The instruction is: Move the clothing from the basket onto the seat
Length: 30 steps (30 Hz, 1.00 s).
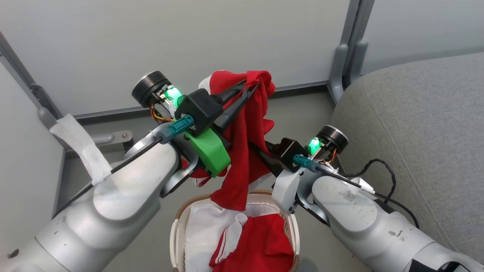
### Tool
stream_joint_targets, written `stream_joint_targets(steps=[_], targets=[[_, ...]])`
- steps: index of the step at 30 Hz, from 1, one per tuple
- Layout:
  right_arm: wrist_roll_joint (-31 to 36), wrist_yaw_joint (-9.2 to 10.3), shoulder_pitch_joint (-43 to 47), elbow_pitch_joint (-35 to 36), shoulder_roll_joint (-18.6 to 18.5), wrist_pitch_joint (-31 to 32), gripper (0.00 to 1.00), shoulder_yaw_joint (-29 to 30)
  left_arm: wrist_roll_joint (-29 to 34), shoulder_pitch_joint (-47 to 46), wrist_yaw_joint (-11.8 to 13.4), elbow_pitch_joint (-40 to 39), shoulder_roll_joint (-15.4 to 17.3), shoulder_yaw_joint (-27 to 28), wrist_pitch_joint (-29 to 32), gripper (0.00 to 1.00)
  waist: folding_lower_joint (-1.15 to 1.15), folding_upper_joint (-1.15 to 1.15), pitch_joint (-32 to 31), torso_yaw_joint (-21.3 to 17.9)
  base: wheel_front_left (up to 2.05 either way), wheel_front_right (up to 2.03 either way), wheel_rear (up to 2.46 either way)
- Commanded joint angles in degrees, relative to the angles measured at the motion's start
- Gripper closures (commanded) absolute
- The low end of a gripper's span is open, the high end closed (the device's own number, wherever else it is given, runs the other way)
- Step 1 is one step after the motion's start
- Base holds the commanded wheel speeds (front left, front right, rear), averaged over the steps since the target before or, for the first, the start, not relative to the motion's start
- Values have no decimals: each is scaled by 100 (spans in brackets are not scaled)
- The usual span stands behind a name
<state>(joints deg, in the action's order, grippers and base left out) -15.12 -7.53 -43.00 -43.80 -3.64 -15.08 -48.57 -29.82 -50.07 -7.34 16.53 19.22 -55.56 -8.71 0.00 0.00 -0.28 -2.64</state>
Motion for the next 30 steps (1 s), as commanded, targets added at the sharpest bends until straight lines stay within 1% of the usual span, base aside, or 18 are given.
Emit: stream_joint_targets(steps=[1, 5, 6, 7, 8, 9, 10, 14, 18, 20, 24, 30], targets=[[-70, 8, -82, -31, 4, -14, 100, -24, -60, 21, 29, -18, 72, 49, -38, 100, 0, 0, 11, 8, 0, 0, 0], [-181, 7, -142, -50, 0, -14, 100, -7, -140, 172, 133, 16, 143, 134, -98, 100, 0, 0, 32, 12, 0, 0, 0], [-185, 8, -158, -32, -16, -14, 100, 35, -168, 210, 151, 33, 168, 146, -104, 79, 0, 0, 36, 8, 0, 0, 0], [-201, 8, -172, -10, -35, -14, 100, 90, -216, 252, 191, 41, 191, 184, -129, 63, 0, 0, 41, 3, 0, 0, 0], [-207, 8, -176, 2, -51, -14, 100, 130, -274, 292, 213, 46, 206, 227, -142, 49, 0, 0, 44, -1, 0, 0, 0], [-211, 8, -176, 18, -70, -14, 100, 195, -350, 358, 239, 52, 221, 273, -166, 13, 0, 0, 49, -6, 0, 0, 0], [-212, 8, -177, 33, -84, -14, 100, 252, -426, 423, 265, 58, 230, 317, -192, 0, 0, 0, 53, -10, 0, 0, 0], [-166, 8, -157, 72, -160, -14, 100, 499, -655, 753, 412, 71, 262, 471, -325, 0, 0, 0, 76, -29, 0, 0, 0], [-93, 8, -123, 103, -243, -14, 100, 765, -777, 1158, 501, 137, 264, 501, -453, 0, 0, 0, 104, -40, 0, 0, 0], [-58, 8, -92, 113, -274, -14, 100, 887, -832, 1381, 537, 167, 216, 515, -515, 0, 0, 0, 114, -44, 0, 0, 0], [26, 8, -19, 131, -393, -14, 100, 1128, -875, 1797, 588, 244, 110, 539, -606, 0, 0, 0, 139, -48, 0, 0, 0], [178, 8, 86, 179, -547, -14, 100, 1518, -796, 2255, 534, 360, -52, 592, -645, 0, 0, 0, 184, -61, 0, 0, 0]])
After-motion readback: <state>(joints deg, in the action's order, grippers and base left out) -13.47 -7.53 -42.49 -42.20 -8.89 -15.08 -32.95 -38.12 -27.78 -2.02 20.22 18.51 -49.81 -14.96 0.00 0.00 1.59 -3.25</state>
